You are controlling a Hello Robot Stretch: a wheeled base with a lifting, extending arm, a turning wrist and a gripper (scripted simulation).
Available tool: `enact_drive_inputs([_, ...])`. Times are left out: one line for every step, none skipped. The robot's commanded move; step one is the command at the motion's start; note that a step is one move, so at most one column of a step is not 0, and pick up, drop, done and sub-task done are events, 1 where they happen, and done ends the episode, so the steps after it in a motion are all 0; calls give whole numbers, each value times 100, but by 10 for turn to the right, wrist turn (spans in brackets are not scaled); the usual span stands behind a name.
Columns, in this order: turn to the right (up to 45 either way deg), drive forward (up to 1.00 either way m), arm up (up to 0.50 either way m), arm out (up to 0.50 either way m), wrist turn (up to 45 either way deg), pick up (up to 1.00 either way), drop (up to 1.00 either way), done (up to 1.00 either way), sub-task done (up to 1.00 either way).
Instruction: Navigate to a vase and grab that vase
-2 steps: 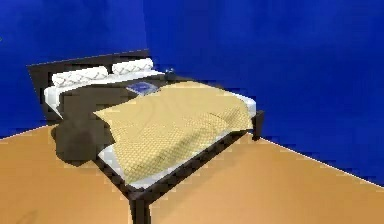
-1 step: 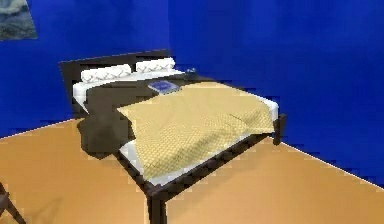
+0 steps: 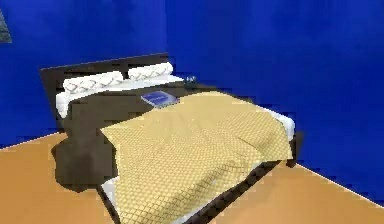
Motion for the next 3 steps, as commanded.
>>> enact_drive_inputs([450, 0, 0, 0, 0, 0, 0, 0, 0])
enact_drive_inputs([450, 0, 0, 0, 0, 0, 0, 0, 0])
enact_drive_inputs([450, 0, 0, 0, 0, 0, 0, 0, 0])
